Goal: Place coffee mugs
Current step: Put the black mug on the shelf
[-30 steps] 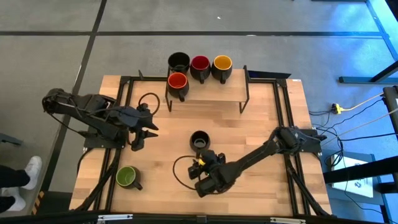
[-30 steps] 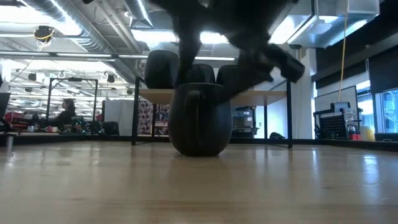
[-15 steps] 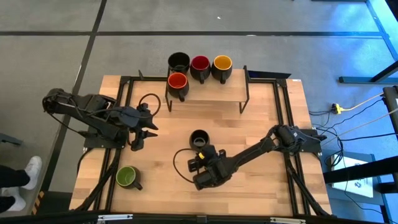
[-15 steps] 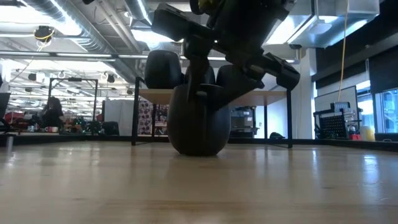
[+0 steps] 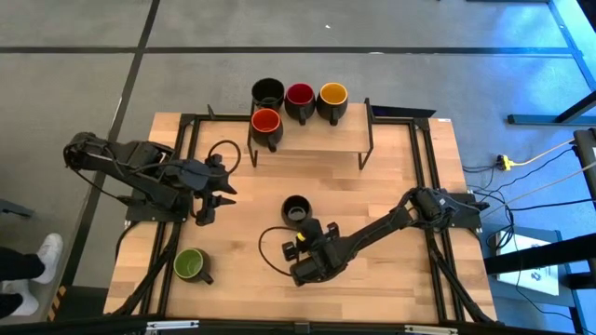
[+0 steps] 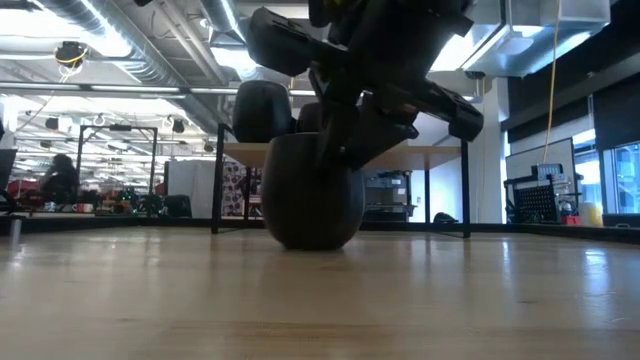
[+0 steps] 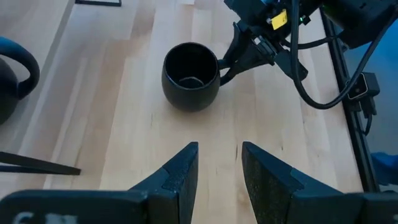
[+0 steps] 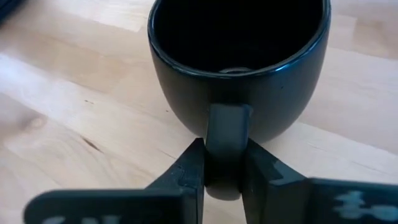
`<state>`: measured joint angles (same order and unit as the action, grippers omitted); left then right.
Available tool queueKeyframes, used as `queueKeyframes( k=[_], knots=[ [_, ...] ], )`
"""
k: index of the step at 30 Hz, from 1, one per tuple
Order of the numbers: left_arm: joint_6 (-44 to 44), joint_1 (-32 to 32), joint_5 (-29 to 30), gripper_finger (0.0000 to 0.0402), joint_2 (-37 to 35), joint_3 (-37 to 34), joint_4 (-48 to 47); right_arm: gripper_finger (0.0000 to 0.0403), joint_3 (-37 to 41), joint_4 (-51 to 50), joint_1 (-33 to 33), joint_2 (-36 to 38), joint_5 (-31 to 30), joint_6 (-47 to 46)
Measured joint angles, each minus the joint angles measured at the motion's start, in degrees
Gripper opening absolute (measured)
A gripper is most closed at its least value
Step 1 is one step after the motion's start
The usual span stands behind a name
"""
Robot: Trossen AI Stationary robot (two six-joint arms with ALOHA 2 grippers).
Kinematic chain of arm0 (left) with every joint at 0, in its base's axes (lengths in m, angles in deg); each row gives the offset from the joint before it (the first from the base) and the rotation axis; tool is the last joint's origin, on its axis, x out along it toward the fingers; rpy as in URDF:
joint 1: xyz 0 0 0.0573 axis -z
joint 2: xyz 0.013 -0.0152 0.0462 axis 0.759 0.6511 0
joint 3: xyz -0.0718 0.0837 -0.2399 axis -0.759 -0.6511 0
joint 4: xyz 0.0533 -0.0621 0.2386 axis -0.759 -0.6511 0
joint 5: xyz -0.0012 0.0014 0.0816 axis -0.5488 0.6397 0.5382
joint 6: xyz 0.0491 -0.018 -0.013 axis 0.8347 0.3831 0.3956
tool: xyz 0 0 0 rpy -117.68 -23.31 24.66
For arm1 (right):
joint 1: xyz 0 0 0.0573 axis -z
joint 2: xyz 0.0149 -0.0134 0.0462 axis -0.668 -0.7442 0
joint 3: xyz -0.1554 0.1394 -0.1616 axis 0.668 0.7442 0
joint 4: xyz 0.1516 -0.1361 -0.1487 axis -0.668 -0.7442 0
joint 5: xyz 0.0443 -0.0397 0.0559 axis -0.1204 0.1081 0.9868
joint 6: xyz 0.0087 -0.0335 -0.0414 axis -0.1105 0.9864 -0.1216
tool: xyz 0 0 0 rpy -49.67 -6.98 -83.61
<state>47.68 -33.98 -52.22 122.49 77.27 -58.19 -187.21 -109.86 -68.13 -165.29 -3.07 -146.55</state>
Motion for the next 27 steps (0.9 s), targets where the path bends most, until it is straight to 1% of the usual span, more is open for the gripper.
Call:
queueKeyframes(
  k=[5,12,18,21,27],
  knots=[
    [0.0,0.0,0.0,0.0118,0.0,0.0,-0.5,0.0050,0.1,-1.8,0.0,0.8,-0.6,0.9],
    [-0.3,0.0,0.0,0.0118,0.0,0.0,-1.6,0.0050,0.1,-5.4,0.5,6.8,-3.8,0.5],
    [-1.3,0.0,1.1,0.0118,-0.4,0.0,-3.0,0.0050,-0.3,-7.0,3.3,11.2,-6.8,1.1],
    [-1.4,0.0,1.6,0.0118,-0.7,0.1,-3.0,0.0050,-3.4,-10.3,5.5,11.4,-8.0,3.6],
    [-0.3,0.0,2.2,0.0118,-0.6,0.1,-3.0,0.0050,-11.4,-14.6,10.9,11.7,-10.1,11.6]
  ],
)
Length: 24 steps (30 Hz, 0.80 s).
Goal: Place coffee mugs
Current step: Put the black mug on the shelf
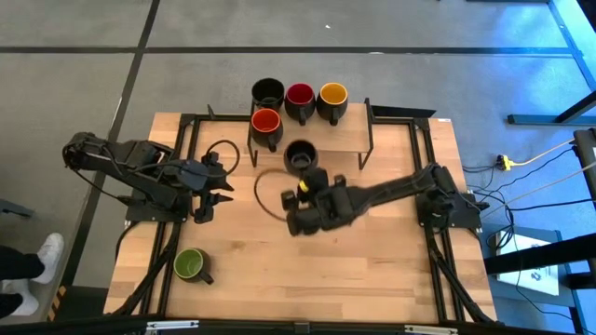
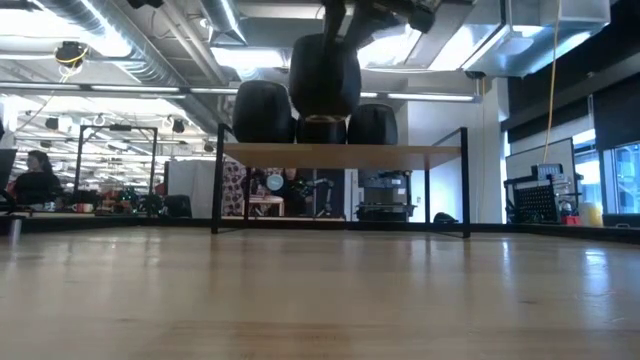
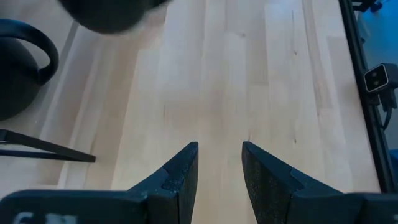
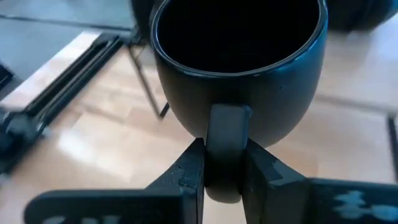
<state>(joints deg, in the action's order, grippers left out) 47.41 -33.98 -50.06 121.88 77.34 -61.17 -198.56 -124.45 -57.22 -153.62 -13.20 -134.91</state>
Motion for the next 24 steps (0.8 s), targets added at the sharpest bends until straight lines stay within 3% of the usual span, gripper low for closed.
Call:
queueKeyframes(
  k=[4,11,24],
  knots=[
    [0.0,0.0,0.6,0.0118,0.0,0.0,0.1,0.0050,-3.3,-0.8,4.1,0.0,-0.4,3.6],
    [0.1,0.0,0.7,0.0118,0.0,0.0,0.2,0.0050,-4.1,-0.5,9.4,0.0,5.7,7.6],
    [0.3,0.0,0.7,0.0118,0.0,0.0,0.2,0.0050,-4.1,2.1,12.4,-0.1,10.2,10.6]
  ],
)
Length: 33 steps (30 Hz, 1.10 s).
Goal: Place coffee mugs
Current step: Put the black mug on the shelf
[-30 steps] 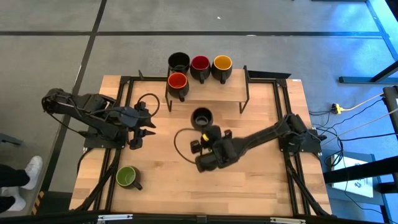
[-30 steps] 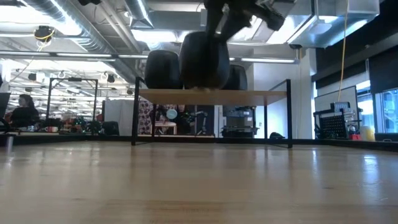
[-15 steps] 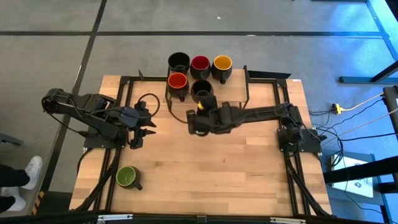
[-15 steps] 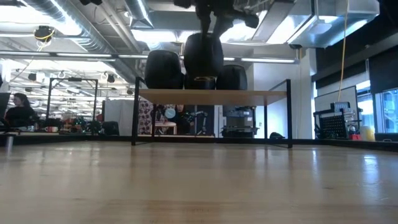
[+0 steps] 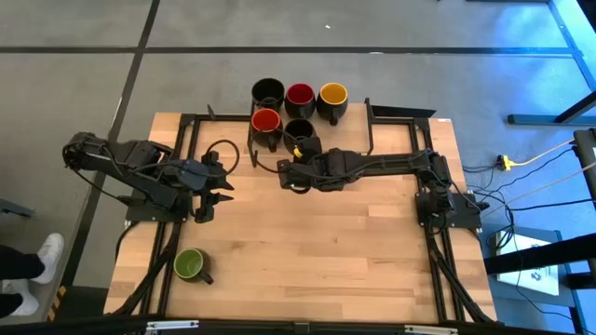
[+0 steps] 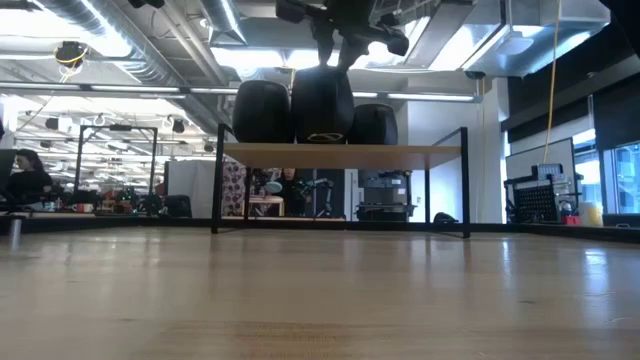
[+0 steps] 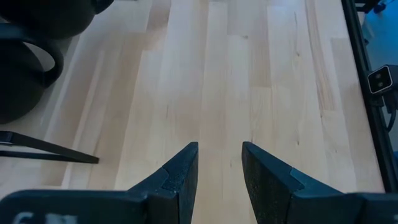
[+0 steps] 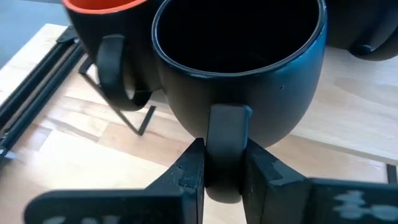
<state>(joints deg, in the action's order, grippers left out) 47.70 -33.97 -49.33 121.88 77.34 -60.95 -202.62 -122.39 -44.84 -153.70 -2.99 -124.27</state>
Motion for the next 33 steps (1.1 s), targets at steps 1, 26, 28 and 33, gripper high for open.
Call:
queueKeyframes(
  k=[1,26,28,33],
  knots=[
    [0.0,0.0,0.0,0.0118,0.0,0.0,0.0,0.0050,0.0,0.0,0.2,-0.1,0.2,0.4],
    [0.0,0.0,0.2,0.0118,0.0,0.0,0.0,0.0072,0.5,3.7,2.4,-1.4,-1.5,2.7],
    [0.0,0.0,0.2,0.0118,0.0,0.0,0.0,0.0080,0.5,3.7,2.3,-1.4,-1.8,2.8],
    [0.0,0.0,0.2,0.0118,0.0,0.0,0.0,0.0089,0.5,3.6,2.3,-1.3,-1.9,2.9]
  ],
)
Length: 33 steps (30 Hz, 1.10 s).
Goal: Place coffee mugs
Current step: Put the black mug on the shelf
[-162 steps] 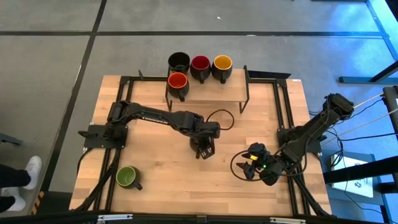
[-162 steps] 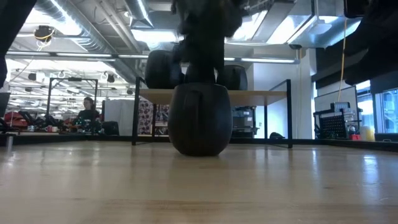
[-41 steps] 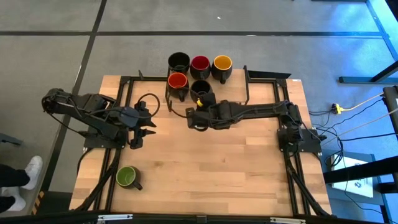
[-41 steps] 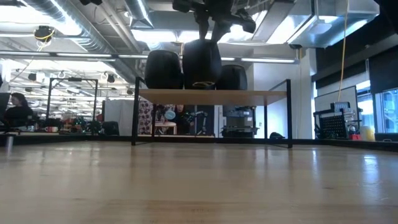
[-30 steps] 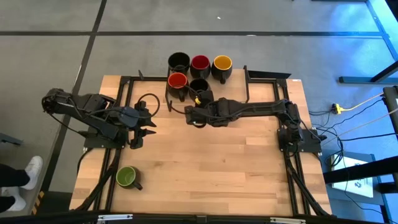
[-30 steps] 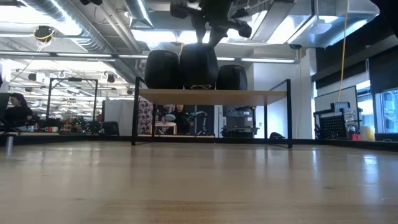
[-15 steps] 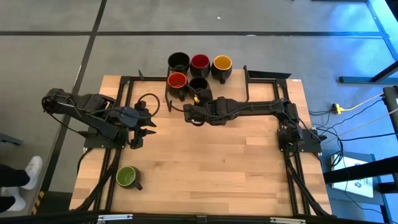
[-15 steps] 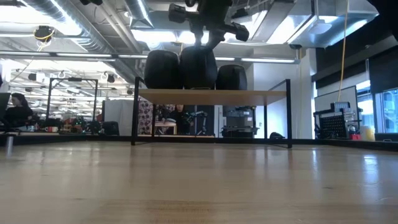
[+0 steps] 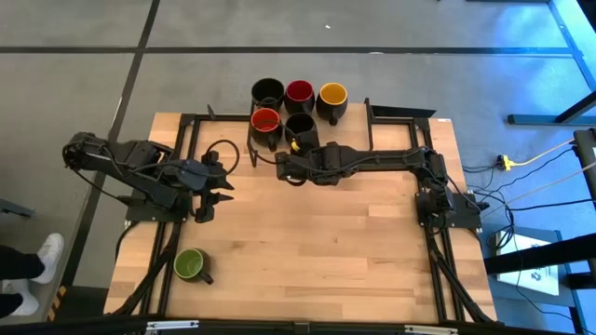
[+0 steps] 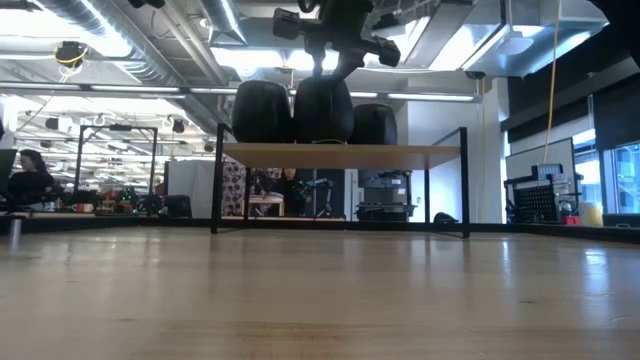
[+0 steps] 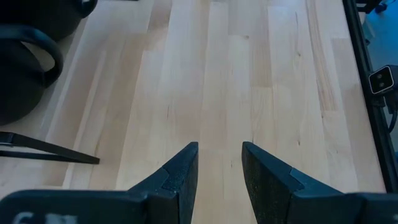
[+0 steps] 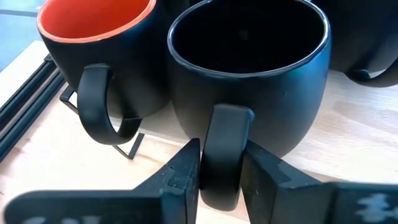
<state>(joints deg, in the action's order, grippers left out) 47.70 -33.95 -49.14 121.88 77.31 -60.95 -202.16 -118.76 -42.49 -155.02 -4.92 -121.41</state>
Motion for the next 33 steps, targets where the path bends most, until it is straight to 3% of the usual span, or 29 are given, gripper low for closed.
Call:
queueKeyframes(
  k=[12,22,33],
  knots=[
    [0.0,0.0,0.0,0.0118,0.0,0.0,0.0,0.0096,0.0,0.0,0.5,0.0,1.7,0.1],
    [0.0,0.0,0.1,0.0118,0.0,0.0,0.0,0.0187,0.0,-0.2,0.6,0.0,0.7,1.0],
    [0.0,0.0,0.1,0.0118,0.0,0.0,0.0,0.0194,-0.6,-0.4,0.6,0.0,0.1,4.6]
  ],
)
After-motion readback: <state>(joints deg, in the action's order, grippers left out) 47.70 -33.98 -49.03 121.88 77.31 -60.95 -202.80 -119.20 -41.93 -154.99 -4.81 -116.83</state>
